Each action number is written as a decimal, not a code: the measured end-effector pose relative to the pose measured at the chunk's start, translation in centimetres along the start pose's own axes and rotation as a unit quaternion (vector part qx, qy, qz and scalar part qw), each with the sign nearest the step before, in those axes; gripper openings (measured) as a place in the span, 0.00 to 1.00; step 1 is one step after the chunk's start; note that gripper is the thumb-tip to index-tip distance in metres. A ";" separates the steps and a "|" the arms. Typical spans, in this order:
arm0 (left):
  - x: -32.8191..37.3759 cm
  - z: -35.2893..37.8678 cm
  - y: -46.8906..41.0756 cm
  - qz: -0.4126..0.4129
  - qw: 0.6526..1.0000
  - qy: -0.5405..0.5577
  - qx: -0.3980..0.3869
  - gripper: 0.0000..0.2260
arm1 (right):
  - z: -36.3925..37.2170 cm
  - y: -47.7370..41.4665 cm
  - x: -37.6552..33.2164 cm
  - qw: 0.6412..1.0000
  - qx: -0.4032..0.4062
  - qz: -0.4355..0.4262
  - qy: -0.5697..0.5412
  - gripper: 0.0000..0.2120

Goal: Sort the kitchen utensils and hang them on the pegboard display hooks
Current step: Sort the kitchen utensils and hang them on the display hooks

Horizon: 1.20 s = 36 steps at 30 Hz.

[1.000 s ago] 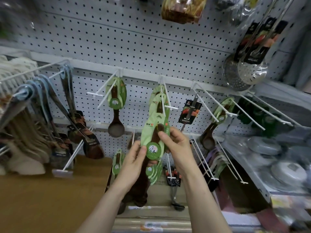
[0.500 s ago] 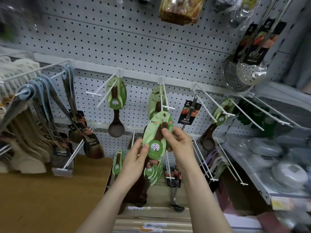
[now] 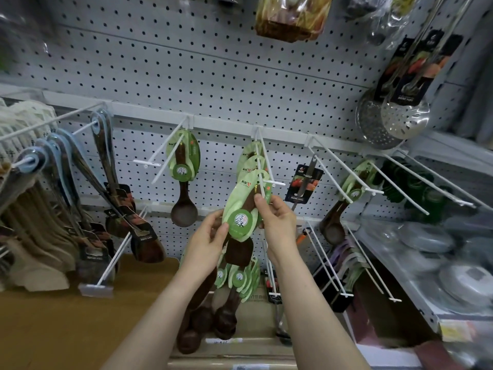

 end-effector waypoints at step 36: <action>-9.1 -1.2 3.5 -0.055 0.981 -0.129 0.135 0.15 | -3.1 2.3 12.6 0.971 0.018 0.147 0.187 0.09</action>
Point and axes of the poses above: each hand's wrist, its own y-axis away from the middle knuckle, its own z-axis out of the palm, x = y × z, the point moved 2 cm from there along -y, towards the middle knuckle, and after that the axes turned 3 degrees about -y, right-handed, at the moved point
